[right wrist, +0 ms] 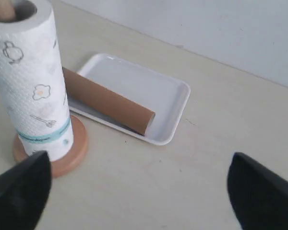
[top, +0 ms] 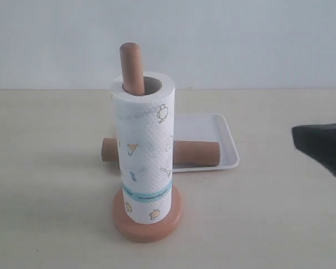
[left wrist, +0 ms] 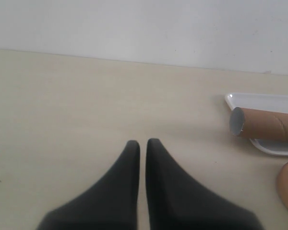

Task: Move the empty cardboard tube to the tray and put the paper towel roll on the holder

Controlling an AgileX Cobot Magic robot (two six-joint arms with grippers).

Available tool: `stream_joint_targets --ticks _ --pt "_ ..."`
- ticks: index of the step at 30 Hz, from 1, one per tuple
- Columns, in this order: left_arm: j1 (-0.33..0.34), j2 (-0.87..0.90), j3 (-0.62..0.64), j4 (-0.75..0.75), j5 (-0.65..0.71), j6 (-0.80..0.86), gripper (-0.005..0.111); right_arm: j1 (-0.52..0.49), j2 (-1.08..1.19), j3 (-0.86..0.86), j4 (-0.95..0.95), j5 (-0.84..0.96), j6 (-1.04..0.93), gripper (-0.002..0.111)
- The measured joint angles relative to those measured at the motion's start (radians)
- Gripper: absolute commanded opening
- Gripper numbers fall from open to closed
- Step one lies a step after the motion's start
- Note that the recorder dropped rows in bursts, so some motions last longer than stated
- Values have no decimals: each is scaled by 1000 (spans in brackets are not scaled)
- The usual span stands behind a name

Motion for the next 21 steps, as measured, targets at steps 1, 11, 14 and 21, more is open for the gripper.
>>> stream_joint_targets --ticks 1,11,14,21 --pt "0 0 0 0 0 0 4 0 -15 0 11 -6 2 42" --pt "0 0 0 0 0 0 4 0 -98 0 202 -44 -6 5" --pt "0 0 0 0 0 0 4 0 -98 0 208 -45 -6 5" --pt "0 0 0 0 0 0 4 0 -98 0 210 -45 -4 5"
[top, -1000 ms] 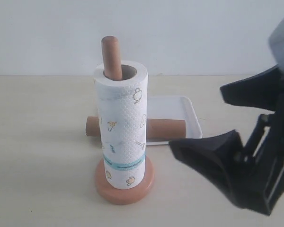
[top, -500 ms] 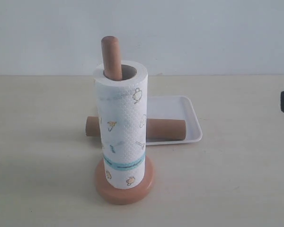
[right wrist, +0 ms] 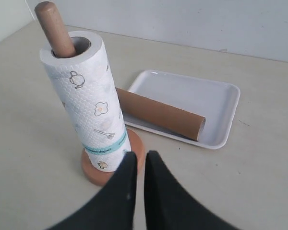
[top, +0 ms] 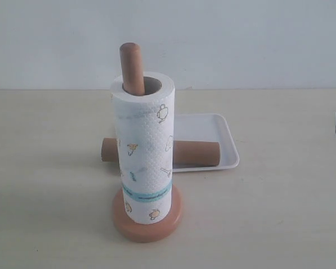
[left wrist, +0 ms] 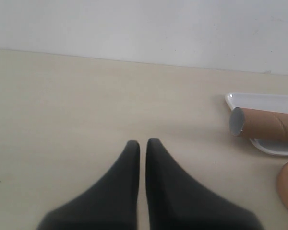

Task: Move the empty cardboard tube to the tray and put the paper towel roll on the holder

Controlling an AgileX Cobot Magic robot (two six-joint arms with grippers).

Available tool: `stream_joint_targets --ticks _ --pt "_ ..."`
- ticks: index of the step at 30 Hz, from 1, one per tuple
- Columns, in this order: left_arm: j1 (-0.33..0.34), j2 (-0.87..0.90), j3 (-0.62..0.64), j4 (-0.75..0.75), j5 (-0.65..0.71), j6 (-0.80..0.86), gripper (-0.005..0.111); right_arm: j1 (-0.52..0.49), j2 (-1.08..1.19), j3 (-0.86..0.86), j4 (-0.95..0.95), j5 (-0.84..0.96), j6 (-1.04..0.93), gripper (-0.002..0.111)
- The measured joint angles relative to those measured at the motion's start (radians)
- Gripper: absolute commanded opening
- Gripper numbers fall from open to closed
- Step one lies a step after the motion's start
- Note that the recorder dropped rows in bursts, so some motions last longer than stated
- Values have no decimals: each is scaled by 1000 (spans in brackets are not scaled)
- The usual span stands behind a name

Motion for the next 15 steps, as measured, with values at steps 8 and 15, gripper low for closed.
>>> stream_joint_targets --ticks 8,15 --pt "0 0 0 0 0 0 4 0 -87 0 -12 0 4 5" --pt "0 0 0 0 0 0 4 -141 -240 0 -23 -8 -46 5"
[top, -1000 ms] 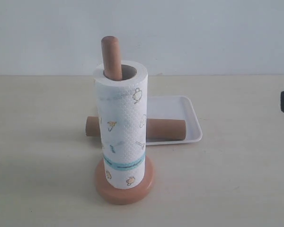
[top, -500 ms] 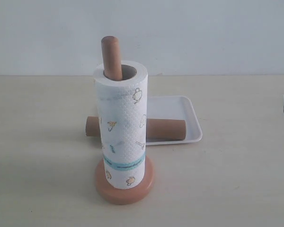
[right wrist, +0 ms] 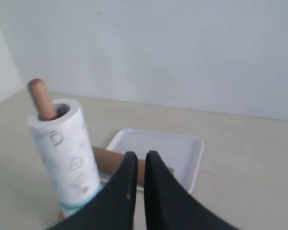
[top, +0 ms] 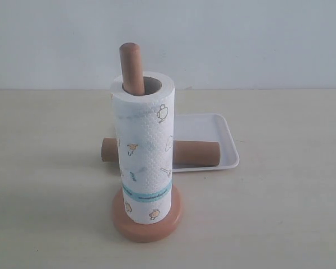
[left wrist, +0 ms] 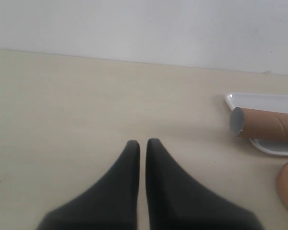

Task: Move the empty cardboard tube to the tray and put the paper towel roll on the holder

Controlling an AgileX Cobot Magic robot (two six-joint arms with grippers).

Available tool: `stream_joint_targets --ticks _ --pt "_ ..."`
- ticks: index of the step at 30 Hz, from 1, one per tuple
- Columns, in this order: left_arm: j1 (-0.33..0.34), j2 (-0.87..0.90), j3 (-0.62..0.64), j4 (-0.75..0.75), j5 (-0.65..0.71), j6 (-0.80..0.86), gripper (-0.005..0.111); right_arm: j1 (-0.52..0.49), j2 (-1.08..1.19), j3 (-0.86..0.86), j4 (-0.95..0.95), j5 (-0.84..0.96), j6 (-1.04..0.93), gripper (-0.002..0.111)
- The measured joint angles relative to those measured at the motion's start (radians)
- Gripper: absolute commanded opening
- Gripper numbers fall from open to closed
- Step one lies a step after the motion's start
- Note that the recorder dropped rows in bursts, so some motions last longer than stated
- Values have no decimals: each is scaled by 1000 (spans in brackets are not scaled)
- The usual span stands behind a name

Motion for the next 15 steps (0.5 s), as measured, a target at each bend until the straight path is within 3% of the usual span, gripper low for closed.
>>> stream_joint_targets --ticks 10,15 --pt "0 0 0 0 0 0 4 -580 -205 205 53 -275 0 5" --pt "0 0 0 0 0 0 4 -713 -236 269 73 -311 0 5"
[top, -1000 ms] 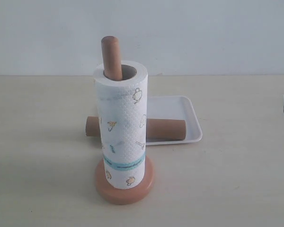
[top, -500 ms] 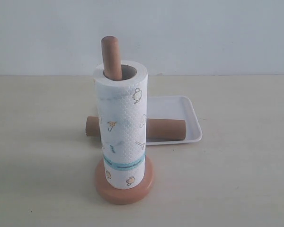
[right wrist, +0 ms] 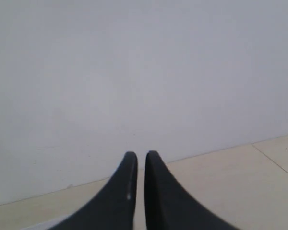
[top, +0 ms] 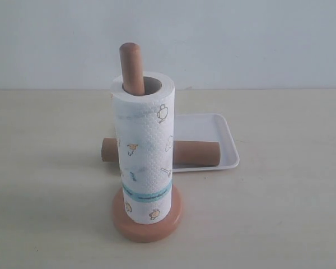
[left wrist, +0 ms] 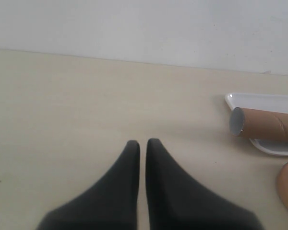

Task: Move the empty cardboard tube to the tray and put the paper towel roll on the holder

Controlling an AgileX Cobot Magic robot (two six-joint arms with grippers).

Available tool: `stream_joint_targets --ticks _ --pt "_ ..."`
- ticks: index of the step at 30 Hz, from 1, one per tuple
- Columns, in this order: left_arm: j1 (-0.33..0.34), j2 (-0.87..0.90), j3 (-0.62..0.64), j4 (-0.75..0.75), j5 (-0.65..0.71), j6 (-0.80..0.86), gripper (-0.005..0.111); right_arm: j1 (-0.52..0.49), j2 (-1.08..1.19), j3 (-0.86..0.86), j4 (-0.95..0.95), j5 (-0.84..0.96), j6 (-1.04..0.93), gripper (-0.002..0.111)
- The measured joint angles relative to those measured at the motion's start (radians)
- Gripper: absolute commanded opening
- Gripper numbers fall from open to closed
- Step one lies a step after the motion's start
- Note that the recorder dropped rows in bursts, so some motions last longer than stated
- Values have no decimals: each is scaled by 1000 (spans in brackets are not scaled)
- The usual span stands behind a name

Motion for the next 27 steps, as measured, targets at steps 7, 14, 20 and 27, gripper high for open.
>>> stream_joint_targets --ticks 7,14,20,27 --pt "0 0 0 0 0 0 4 -15 0 9 9 -7 -9 5" --pt "0 0 0 0 0 0 4 -15 0 9 223 3 -373 5" --pt "0 0 0 0 0 0 4 -15 0 9 385 33 -601 5" --pt "0 0 0 0 0 0 4 -15 0 35 397 32 -590 5"
